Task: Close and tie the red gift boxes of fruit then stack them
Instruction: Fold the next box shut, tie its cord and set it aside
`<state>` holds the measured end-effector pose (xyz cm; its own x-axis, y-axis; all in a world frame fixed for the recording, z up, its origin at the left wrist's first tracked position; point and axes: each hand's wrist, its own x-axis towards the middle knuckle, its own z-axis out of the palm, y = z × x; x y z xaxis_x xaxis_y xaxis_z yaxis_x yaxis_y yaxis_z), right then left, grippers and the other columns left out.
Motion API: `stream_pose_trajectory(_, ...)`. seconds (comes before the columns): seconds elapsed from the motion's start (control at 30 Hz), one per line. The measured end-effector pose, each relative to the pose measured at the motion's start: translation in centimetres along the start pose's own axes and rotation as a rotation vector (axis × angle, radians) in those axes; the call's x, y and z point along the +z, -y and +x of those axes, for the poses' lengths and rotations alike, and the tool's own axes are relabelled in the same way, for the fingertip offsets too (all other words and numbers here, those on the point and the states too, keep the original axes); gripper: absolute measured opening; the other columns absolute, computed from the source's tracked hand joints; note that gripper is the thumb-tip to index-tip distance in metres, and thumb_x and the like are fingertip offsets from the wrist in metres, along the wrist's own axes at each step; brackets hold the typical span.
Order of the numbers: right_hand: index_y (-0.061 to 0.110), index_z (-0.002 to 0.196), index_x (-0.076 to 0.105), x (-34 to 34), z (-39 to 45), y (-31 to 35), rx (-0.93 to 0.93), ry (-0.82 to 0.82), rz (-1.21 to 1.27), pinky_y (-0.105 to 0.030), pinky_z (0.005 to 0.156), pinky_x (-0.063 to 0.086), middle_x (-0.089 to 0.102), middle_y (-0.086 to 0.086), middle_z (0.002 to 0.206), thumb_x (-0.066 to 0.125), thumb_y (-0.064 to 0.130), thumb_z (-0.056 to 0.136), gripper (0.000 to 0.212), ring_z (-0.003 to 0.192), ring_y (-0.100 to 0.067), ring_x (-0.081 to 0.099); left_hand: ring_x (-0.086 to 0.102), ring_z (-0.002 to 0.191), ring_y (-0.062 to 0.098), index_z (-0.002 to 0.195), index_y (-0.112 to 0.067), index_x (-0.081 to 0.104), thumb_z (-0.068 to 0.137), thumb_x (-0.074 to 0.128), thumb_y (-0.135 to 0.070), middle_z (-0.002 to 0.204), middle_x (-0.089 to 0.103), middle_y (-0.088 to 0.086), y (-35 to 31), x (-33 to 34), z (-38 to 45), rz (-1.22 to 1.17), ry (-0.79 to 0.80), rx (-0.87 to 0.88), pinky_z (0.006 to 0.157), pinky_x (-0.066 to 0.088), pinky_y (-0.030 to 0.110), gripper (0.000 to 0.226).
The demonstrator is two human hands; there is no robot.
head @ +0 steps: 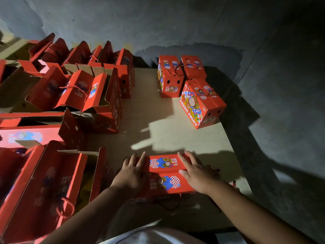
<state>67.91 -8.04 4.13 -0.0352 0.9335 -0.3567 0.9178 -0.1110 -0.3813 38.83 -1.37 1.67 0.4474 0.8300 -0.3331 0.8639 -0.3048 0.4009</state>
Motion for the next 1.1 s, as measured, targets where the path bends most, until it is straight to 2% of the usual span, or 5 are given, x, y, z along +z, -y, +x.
stream_pose_trajectory(0.2,0.065,0.152,0.005,1.3,-0.4,-0.1,0.022,-0.068,0.251,-0.027,0.107,0.042,-0.018,0.035,0.161,0.03,0.069,0.1,0.058,0.148,-0.003,0.01,0.013,0.156,0.03,0.162,-0.041,0.006,0.099,0.027,-0.065,0.17,-0.002,0.004,0.2,0.8,-0.9,-0.331,-0.14,0.007,0.122,0.02,0.034,0.07)
stream_pose_trajectory(0.4,0.043,0.152,0.035,2.2,-0.4,0.1,0.495,-0.236,0.771,-0.023,0.077,0.059,0.048,0.005,0.142,0.048,0.061,0.099,0.058,0.113,-0.011,0.064,0.067,0.101,0.024,0.134,0.0,0.054,0.075,0.045,-0.092,0.119,0.068,0.011,0.7,1.9,-2.6,-0.791,-0.147,-0.443,0.083,0.045,0.033,0.109)
stream_pose_trajectory(0.57,0.041,0.082,0.056,2.7,-1.1,0.5,0.579,-0.301,0.787,0.001,0.037,0.032,0.058,0.041,0.056,0.048,0.077,0.087,0.036,0.049,0.026,0.051,0.061,0.118,0.032,0.154,0.004,-0.011,0.088,0.039,-0.049,0.13,0.054,0.023,2.1,3.5,-2.8,-0.634,0.02,-0.351,0.083,0.033,0.018,0.099)
stream_pose_trajectory(0.7,0.029,0.117,0.063,3.1,-1.3,-0.2,0.639,-0.148,0.853,-0.02,0.067,0.055,0.078,0.013,0.089,0.042,0.091,0.075,0.077,0.079,-0.008,0.075,0.074,0.101,0.019,0.125,-0.014,0.068,0.081,0.063,-0.078,0.107,0.077,-0.001,1.2,4.0,-2.1,-1.094,-0.055,-0.482,0.092,0.056,0.038,0.078)
stream_pose_trajectory(1.1,0.021,0.136,0.061,3.6,-2.5,0.8,0.719,-0.184,1.241,-0.042,0.102,0.055,0.075,-0.004,0.117,0.035,0.074,0.09,0.075,0.105,-0.022,0.072,0.073,0.066,0.01,0.097,-0.011,0.071,0.094,0.053,-0.061,0.073,0.077,-0.004,-0.1,2.8,-2.3,-1.072,-0.162,-0.479,0.059,0.054,0.022,0.053)
